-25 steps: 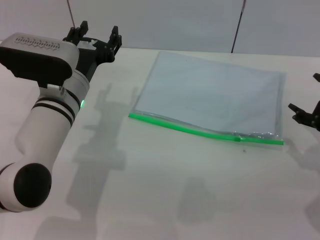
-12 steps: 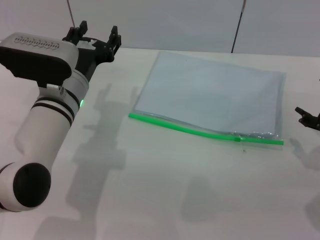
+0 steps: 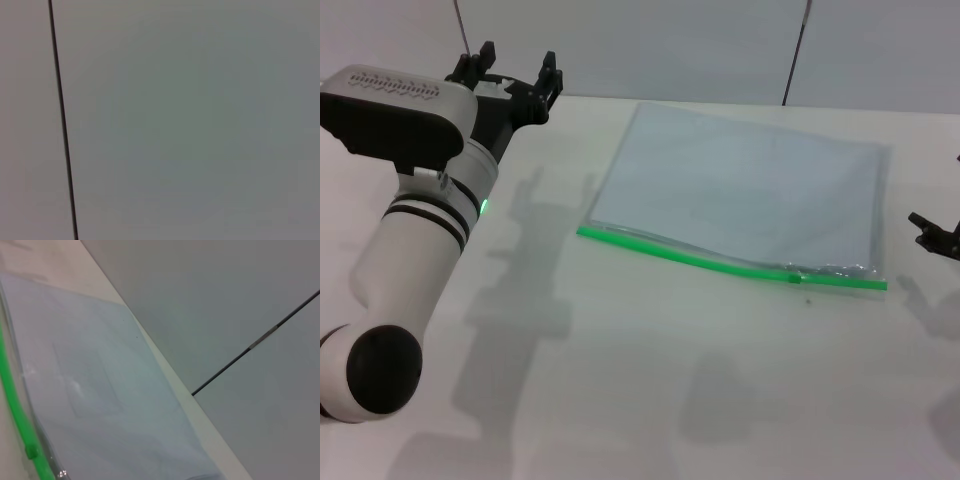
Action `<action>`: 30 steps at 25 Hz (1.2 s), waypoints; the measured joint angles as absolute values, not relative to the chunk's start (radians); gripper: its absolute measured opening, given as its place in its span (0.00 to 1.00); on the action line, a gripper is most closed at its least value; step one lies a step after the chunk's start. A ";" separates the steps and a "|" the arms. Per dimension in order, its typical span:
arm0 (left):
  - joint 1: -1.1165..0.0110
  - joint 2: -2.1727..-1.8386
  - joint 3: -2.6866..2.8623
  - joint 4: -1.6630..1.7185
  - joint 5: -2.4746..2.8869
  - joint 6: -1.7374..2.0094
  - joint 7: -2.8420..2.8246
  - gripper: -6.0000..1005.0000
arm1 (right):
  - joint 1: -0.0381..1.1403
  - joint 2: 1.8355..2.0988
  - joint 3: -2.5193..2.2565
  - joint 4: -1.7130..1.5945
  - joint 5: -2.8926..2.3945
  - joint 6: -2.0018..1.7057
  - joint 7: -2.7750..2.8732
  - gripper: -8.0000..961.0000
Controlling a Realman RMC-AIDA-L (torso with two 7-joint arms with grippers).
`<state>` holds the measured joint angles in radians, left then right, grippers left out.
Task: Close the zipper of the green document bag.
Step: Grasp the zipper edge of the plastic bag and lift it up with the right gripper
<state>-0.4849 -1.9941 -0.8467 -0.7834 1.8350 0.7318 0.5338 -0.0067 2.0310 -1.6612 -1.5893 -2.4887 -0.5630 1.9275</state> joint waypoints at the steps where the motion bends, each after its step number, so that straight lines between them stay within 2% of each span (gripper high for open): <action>1: -0.485 -1.994 -0.847 -0.783 1.835 0.730 0.534 0.74 | -0.006 2.031 -1.661 -1.589 -2.489 -0.563 1.928 0.87; 30: -0.479 -1.992 -0.877 -0.782 1.841 0.692 0.534 0.74 | -0.038 2.032 -1.728 -1.589 -2.597 -0.564 1.933 0.87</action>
<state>-0.4788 -1.9918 -0.8768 -0.7821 1.8406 0.6916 0.5338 -0.0379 2.0316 -1.7280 -1.5890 -2.5965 -0.5643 1.9326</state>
